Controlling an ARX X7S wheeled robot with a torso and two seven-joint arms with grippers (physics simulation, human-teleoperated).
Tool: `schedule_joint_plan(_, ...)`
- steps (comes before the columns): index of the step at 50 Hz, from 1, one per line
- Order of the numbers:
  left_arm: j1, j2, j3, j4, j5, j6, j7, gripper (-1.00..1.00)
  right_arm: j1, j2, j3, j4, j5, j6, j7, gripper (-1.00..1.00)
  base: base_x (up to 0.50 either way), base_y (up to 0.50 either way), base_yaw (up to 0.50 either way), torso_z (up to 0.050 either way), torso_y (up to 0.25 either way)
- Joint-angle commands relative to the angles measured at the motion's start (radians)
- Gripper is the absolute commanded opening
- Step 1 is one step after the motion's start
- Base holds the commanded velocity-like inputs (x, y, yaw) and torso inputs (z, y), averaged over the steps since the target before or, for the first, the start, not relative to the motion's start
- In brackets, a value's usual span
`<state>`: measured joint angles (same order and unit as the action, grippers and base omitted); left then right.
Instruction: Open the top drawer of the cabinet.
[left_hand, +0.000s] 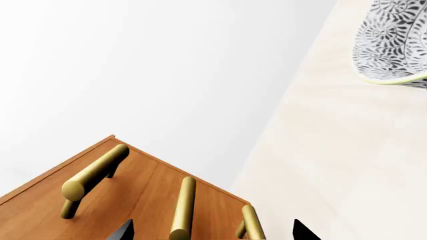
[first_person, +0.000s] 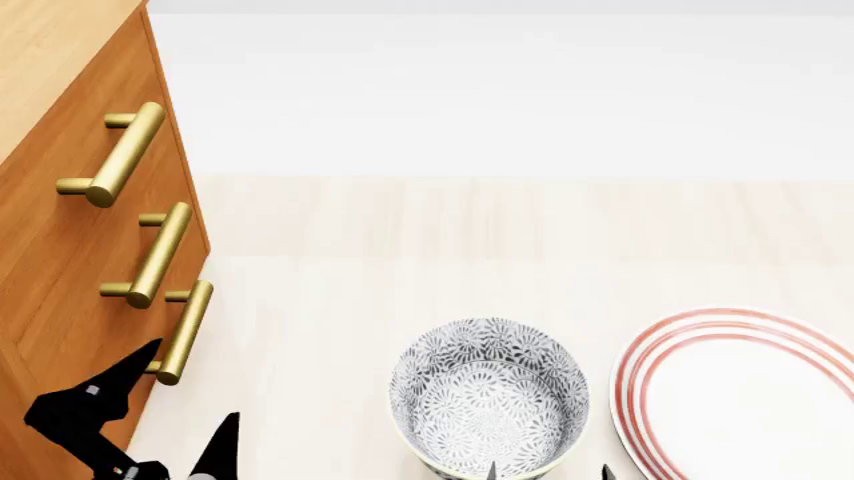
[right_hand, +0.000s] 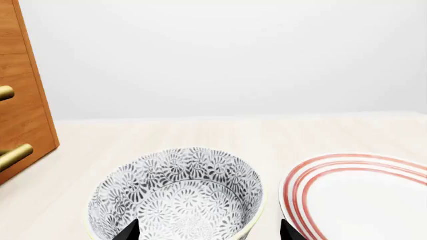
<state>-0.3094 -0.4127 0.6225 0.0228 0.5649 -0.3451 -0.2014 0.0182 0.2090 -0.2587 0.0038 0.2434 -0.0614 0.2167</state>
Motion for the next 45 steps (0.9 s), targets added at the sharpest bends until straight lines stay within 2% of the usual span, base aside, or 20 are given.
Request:
schedule_joint_plan(1, -0.063, -0.004, 0.016, 0.03, 0.121, -0.073, 0.071, 1.0, 0.002, -0.014, 0.019, 0.0, -0.008, 0.001, -0.017, 1.0, 0.0, 0.0, 0.0, 0.0, 0.0)
schedule_joint_plan(20, -0.142, -0.041, 0.035, 0.106, 0.215, -0.132, 0.148, 1.0, 0.002, -0.009, 0.009, 0.005, 0.004, 0.0, -0.012, 1.0, 0.0, 0.0, 0.0, 0.0, 0.0)
schedule_joint_plan(45, -0.247, -0.092, 0.069, 0.115, 0.313, -0.153, 0.229, 1.0, -0.001, 0.0, -0.006, 0.006, 0.01, -0.007, -0.004, 1.0, 0.0, 0.0, 0.0, 0.0, 0.0)
